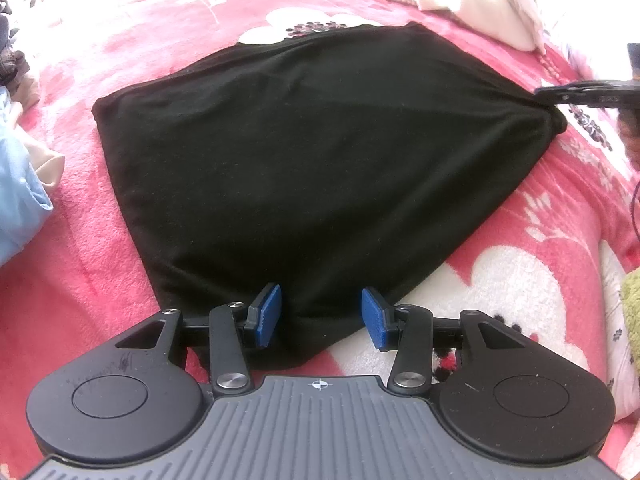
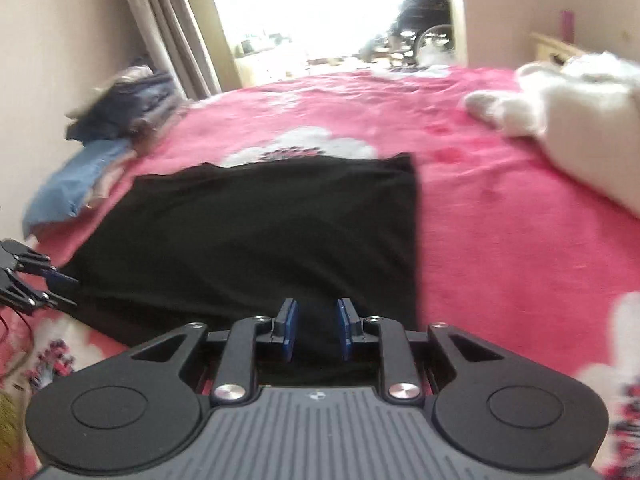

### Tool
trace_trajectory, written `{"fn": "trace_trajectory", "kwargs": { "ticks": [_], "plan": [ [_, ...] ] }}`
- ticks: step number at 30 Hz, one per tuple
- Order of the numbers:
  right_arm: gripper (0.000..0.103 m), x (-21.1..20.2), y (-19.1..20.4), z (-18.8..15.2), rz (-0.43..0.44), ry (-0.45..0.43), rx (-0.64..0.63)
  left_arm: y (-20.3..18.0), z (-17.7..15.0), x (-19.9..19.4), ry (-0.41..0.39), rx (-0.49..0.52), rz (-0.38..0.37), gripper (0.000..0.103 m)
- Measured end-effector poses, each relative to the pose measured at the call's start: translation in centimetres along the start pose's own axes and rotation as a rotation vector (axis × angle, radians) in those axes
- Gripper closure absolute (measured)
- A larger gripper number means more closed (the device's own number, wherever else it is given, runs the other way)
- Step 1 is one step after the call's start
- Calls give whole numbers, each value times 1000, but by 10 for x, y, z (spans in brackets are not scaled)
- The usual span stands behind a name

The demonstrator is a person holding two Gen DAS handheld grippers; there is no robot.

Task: Fold clothes

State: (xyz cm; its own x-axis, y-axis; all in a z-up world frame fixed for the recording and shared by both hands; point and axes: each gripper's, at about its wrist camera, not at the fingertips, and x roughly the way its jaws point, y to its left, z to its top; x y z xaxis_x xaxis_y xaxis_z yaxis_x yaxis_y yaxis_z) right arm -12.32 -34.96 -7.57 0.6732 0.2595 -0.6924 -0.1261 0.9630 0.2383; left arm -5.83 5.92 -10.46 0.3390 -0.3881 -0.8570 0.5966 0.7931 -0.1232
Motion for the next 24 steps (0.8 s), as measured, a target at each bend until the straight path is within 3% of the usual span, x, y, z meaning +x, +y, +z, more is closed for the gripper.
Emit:
{"fn": "trace_trajectory", "kwargs": {
  "ticks": [1,4,6,8,9,14,19,24],
  "plan": [
    [81,7,-4,0,15,5,20,2,0,-2,1,-13,2,58],
    [89,2,-57,-19,-81,9,183,9,-2,-10,6,-56,10,58],
    [81,-18,-81,-21,-154,-43,318,13,-3,-15,9,-84,14,58],
    [81,-39,-105,-23,-227,-97,453,18,-4,-20,12,-113,19,58],
    [80,-46,-105,-18,-219,-118,467,20,-4,-23,14,-127,22,58],
    [74,-33,-34,29,-68,-136,232,39,-9,-40,13,-216,65,58],
    [72,25,81,72,249,-79,-82,65,-16,-61,-13,-341,121,58],
    [63,70,207,55,437,-16,-532,79,-15,-72,-59,-412,108,58]
  ]
}}
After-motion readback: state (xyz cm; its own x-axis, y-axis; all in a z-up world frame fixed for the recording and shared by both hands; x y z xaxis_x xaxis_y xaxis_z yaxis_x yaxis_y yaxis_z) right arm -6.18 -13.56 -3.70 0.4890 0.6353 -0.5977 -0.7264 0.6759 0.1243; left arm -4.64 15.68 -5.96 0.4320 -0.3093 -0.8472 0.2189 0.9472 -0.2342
